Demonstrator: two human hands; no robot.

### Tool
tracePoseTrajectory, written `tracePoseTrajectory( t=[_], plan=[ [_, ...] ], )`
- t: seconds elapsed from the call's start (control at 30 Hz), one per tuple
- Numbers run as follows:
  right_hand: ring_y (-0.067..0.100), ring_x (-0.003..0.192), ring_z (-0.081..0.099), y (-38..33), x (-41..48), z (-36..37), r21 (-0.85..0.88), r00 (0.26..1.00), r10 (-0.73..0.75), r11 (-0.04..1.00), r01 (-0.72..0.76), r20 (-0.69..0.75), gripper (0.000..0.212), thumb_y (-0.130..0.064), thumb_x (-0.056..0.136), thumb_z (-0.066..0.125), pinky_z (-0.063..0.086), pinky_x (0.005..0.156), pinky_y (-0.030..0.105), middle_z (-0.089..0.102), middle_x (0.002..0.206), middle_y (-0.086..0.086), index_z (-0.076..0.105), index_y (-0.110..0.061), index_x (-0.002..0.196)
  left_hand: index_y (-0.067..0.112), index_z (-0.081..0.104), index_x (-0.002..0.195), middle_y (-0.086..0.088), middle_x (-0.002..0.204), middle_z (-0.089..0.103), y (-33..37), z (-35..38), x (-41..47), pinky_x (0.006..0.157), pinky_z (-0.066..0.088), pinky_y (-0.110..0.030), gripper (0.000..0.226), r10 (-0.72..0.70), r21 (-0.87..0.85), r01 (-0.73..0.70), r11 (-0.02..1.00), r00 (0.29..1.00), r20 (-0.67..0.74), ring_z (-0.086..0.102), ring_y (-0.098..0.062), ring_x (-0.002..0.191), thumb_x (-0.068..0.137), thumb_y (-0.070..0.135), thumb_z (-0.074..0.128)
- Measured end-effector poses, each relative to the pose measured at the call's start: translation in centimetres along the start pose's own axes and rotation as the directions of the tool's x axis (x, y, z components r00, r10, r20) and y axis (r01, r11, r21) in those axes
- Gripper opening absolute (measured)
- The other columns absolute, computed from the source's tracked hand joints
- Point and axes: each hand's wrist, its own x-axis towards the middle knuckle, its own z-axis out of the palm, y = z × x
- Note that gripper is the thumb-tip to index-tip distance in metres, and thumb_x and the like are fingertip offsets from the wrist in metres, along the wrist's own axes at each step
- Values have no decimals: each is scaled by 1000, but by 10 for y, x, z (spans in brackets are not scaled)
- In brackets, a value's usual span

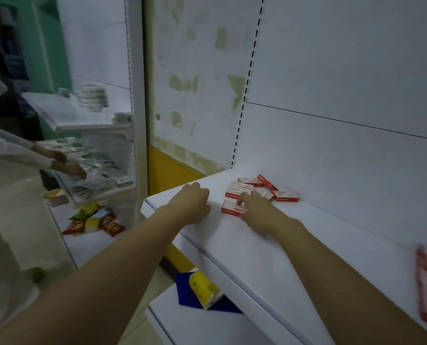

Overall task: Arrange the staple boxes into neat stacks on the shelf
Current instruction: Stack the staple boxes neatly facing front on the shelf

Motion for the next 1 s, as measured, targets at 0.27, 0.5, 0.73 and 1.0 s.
tracePoseTrajectory(
  t=[0.27, 0.5, 0.73, 1.0],
  plan=[
    [28, 117, 47, 54, -58, -29, 102, 977, 116, 990, -99, -178, 48, -33, 88, 57, 41, 101, 35, 44, 130, 12, 49, -18, 133, 10, 54, 128, -8, 127, 57, 90, 10, 17, 93, 40, -26, 39, 265, -117, -268, 956, 963, -40, 53, -24, 113, 89, 11, 56],
    [26, 115, 46, 137, -129, -60, 138, 899, 306, 951, -276, -312, 47, -24, 89, 58, 41, 93, 32, 47, 125, 11, 46, -16, 133, 7, 56, 121, -10, 116, 60, 198, 31, 26, 86, 44, -28, 32, 412, -262, -436, 861, 900, -143, 57, -23, 103, 90, 16, 55],
    [19, 112, 50, 197, -193, -61, 270, 781, 421, 905, -328, -462, 46, -12, 87, 61, 42, 93, 21, 47, 124, 4, 50, -14, 131, 6, 61, 105, -11, 102, 65, 294, 58, 17, 81, 49, -33, 17, 535, -454, -595, 663, 801, -269, 59, -24, 90, 91, 14, 55],
    [15, 118, 47, 234, -228, -56, 412, 651, 552, 830, -375, -520, 42, -10, 89, 55, 44, 101, 31, 41, 131, -1, 51, -18, 131, 16, 63, 110, -4, 98, 64, 349, 77, 0, 74, 46, -16, 20, 564, -653, -602, 460, 766, -308, 61, -15, 87, 92, 12, 53]
  ],
)
